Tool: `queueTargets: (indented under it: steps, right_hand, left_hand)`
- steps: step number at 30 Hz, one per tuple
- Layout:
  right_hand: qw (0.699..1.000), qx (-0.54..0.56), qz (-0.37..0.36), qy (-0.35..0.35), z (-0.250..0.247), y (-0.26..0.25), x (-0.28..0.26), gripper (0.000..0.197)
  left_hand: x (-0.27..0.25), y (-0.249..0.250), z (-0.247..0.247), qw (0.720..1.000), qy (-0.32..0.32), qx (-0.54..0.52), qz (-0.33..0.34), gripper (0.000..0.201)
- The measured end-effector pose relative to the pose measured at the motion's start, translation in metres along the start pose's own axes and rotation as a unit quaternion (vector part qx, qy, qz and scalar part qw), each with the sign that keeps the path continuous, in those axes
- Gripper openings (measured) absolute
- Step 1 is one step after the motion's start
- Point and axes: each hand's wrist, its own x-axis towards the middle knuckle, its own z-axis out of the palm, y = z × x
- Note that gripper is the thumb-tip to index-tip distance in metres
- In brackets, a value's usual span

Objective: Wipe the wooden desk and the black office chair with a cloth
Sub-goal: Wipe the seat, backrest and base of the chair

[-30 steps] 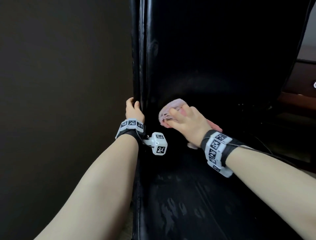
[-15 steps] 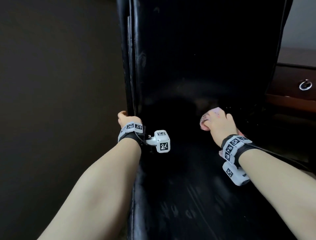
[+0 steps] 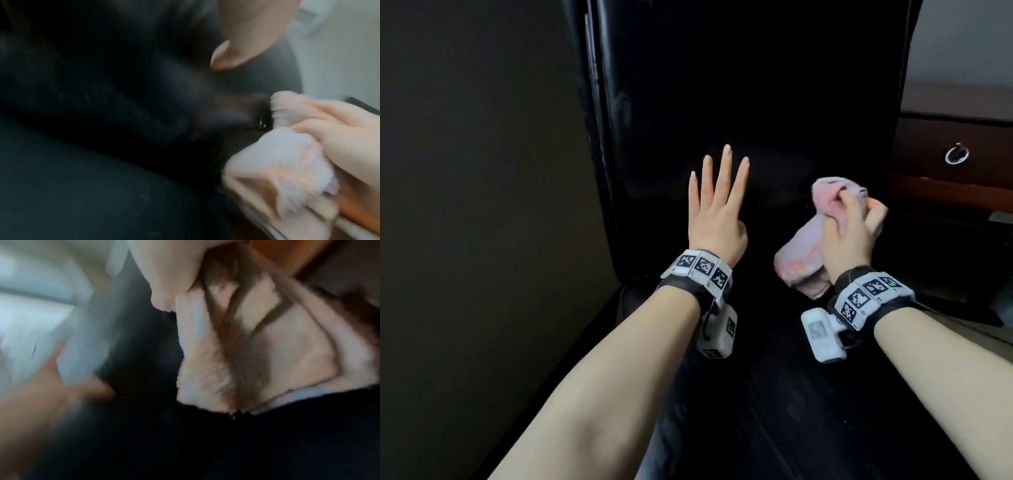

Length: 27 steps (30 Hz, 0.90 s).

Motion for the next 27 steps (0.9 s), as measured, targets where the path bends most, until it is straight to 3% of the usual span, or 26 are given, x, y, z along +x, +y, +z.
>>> queueTargets:
  steps: [3,7,11,16,18,22,27]
  right_hand:
    - [0.983,0.101,0.127,0.089,0.005,0.009,0.015,0.049]
    - [0.943,0.157,0.282,0.086,0.02,0.013,0.029,0.055]
    - [0.955,0.138,0.261,0.036,0.036,0.007,0.018,0.052]
    - [0.979,0.115,0.097,-0.139,0.063,-0.017,-0.013,0.044]
    - [0.979,0.104,0.063,-0.164,0.064,-0.016,-0.014,0.044]
    - [0.983,0.102,0.127,-0.084,0.048,-0.001,-0.001,0.043]
    - [0.948,0.169,0.268,0.032,0.038,0.014,0.022,0.046]
  left_hand:
    - [0.008,-0.005,0.014,0.996,-0.046,0.075,-0.005,0.098]
    - [0.01,-0.015,0.016,0.988,-0.077,0.135,0.005,0.105]
    - [0.01,-0.018,0.015,0.985,-0.088,0.149,0.015,0.107]
    - [0.009,-0.022,0.015,0.981,-0.097,0.167,0.023,0.102]
    - [0.009,-0.026,0.017,0.981,-0.087,0.172,0.027,0.103]
    - [0.009,-0.028,0.021,0.982,-0.066,0.175,0.029,0.11]
    - [0.008,-0.028,0.019,0.981,-0.083,0.172,0.036,0.103]
